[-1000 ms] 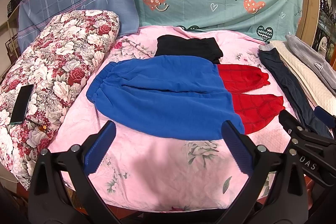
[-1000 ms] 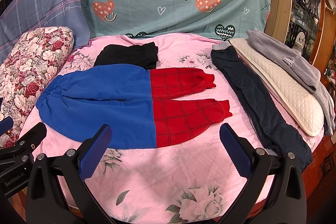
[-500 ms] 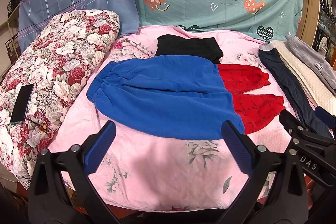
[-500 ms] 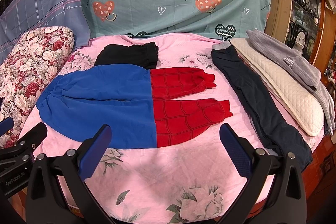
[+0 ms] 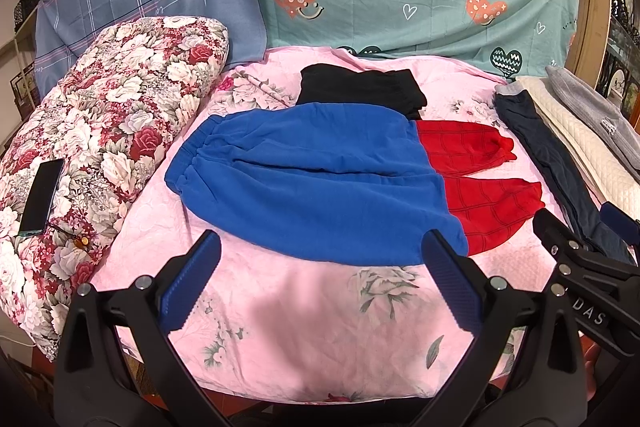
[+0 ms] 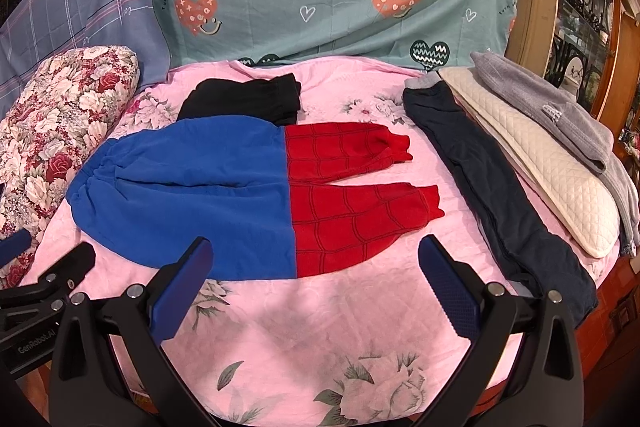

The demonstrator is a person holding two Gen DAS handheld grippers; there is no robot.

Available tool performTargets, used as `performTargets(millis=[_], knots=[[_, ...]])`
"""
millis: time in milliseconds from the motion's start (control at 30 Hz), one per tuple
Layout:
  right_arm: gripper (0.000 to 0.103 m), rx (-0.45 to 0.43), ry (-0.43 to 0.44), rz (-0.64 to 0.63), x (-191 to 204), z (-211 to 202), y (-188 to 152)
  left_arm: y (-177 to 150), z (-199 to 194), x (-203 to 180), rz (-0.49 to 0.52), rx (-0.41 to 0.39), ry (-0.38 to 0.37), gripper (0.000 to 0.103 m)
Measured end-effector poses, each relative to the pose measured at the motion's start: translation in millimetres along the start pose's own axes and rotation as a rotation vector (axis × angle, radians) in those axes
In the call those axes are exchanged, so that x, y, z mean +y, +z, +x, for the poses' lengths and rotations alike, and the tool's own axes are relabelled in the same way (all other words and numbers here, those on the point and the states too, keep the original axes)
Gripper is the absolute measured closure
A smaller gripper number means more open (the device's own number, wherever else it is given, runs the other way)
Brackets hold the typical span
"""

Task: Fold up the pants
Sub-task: 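Grasp the blue waistband with the left tool while the right tool grasps a red leg cuff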

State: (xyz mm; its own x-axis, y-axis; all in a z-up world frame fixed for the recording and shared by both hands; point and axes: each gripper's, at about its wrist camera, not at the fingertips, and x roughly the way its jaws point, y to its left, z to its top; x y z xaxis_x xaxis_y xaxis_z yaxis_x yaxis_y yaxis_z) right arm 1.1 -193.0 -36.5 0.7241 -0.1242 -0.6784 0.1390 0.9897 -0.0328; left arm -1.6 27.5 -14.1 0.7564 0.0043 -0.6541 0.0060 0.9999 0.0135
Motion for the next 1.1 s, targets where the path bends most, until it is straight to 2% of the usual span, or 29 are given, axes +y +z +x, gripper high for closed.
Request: performTargets(millis=[133,300,367,567,600,667,800,933,967,1000,1033,1067,1100], knots=[[0.001,0.052,-0.032,0.011,-12.3,18.9,-9.5,-3.2,11.9,-1.7,0.005,0.044,-0.005,0.002],[0.001,0.146,-0.063,0.093,-46.8,44.5,-28.3,-24.1,60.2,9.0,-0.04,0.246,-0.081,0.002],[0.001,0.146,-0.068,0.112,-55.2,46.6,-32.6,-32.7,79.4,24.0,-0.088,0.303,-0.072,0.002],[0.001,0.144,-0.07,0.099,-60.6,45.5,-35.6,-21.3,130.9,116.8,-0.314,0.353,0.015,0.002],[0.001,0.15,-0.072,0.098,-60.2,45.3,-34.5,-17.2,143.8,135.5,-0.368,0.366,0.01,0.002],[0.001,0.159,-0.075,0.104,-62.6,45.6,-33.9,-14.0,165.7,160.0,-0.458,0.405,-0.05,0.002],[0.001,0.166,-0.079,0.133,-71.5,47.1,-32.9,-5.5,191.5,169.2,-0.492,0.451,-0.122,0.002],[0.001,0.161,-0.102,0.16,-90.2,46.6,-26.8,-0.6,212.9,167.6,-0.494,0.475,-0.117,0.002],[0.001,0.16,-0.102,0.171,-94.6,46.8,-25.3,-0.6,219.6,169.4,-0.497,0.481,-0.095,0.005],[0.001,0.16,-0.1,0.185,-101.7,47.4,-22.8,0.4,226.1,170.7,-0.498,0.482,-0.078,0.015],[0.001,0.163,-0.091,0.2,-109.5,48.8,-19.6,1.1,232.1,174.6,-0.488,0.489,-0.066,0.054],[0.001,0.171,-0.07,0.218,-118.1,51.5,-15.8,4.1,235.6,176.7,-0.457,0.492,-0.038,0.081],[0.001,0.178,-0.045,0.234,-125.1,54.3,-12.7,5.8,240.0,180.3,-0.474,0.498,-0.088,0.09]])
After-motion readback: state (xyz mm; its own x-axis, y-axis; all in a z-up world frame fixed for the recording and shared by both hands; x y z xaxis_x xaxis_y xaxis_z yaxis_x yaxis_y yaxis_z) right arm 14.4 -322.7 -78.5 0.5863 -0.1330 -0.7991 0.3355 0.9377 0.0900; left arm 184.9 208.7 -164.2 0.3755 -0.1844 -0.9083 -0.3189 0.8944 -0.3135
